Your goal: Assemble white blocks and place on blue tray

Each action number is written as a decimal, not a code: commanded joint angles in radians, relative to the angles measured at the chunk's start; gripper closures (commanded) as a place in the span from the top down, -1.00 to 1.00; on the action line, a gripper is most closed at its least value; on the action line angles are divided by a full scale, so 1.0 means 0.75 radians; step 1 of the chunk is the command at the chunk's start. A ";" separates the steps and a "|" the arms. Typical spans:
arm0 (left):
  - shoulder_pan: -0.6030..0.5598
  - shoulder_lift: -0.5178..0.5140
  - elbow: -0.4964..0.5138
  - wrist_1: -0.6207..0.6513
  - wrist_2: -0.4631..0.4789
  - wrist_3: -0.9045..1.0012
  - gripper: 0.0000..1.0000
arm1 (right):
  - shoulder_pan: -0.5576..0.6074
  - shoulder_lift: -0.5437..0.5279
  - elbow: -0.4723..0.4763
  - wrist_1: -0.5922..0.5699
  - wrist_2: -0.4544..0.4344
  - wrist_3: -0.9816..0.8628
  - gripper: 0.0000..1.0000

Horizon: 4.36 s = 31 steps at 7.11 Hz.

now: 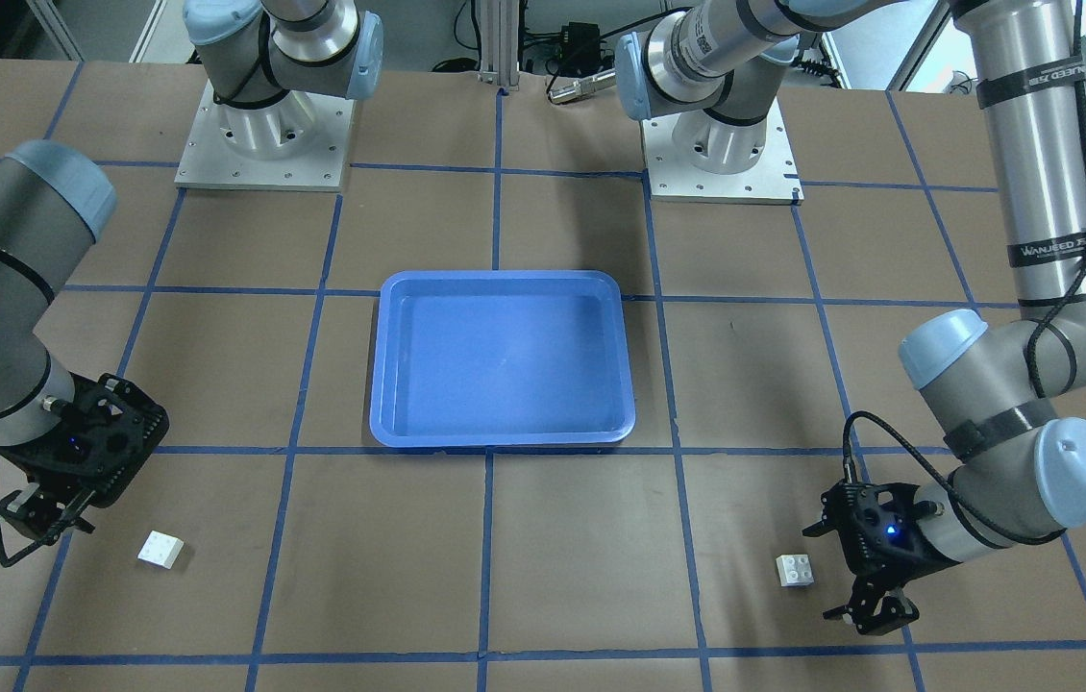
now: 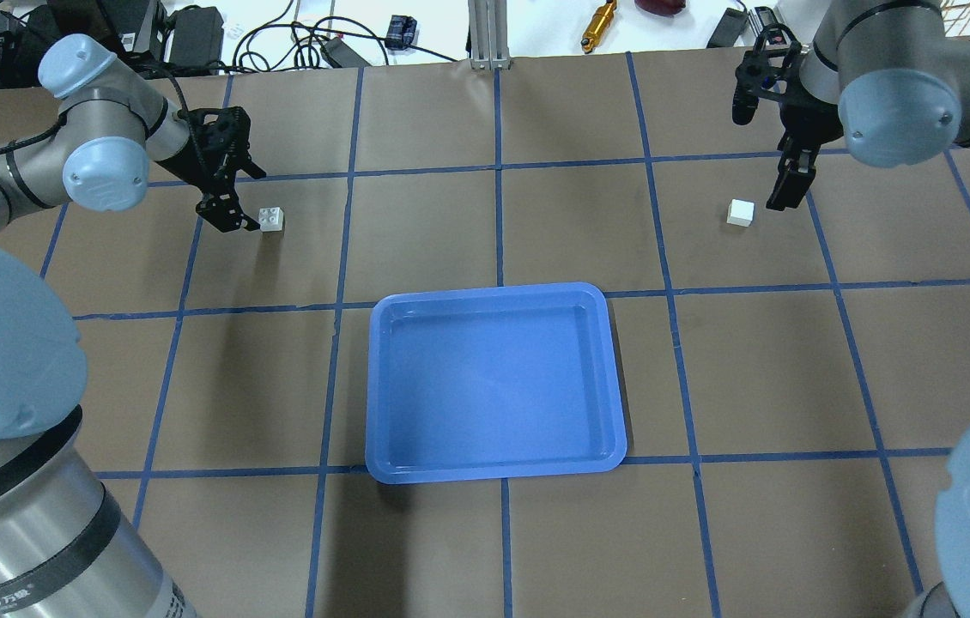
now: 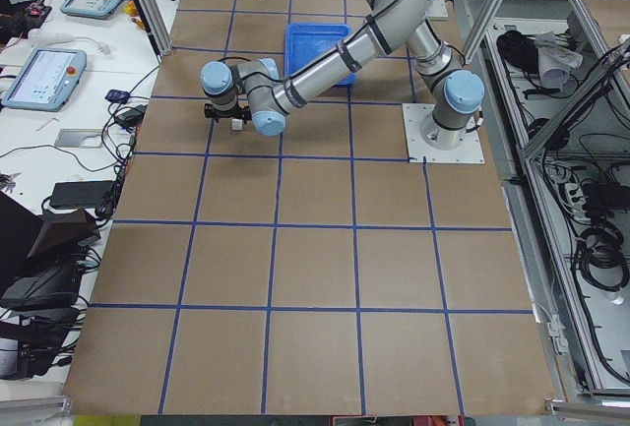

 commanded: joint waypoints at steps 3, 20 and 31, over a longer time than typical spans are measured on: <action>0.020 -0.019 -0.012 -0.019 -0.040 0.025 1.00 | -0.002 0.141 -0.028 -0.124 0.004 -0.001 1.00; 0.012 0.021 -0.053 -0.013 -0.036 0.011 -1.00 | 0.010 0.284 -0.116 0.041 -0.022 -0.036 -1.00; -0.191 0.516 -0.596 -0.090 -0.324 -0.067 -1.00 | 0.482 0.047 0.070 0.142 0.143 0.044 -1.00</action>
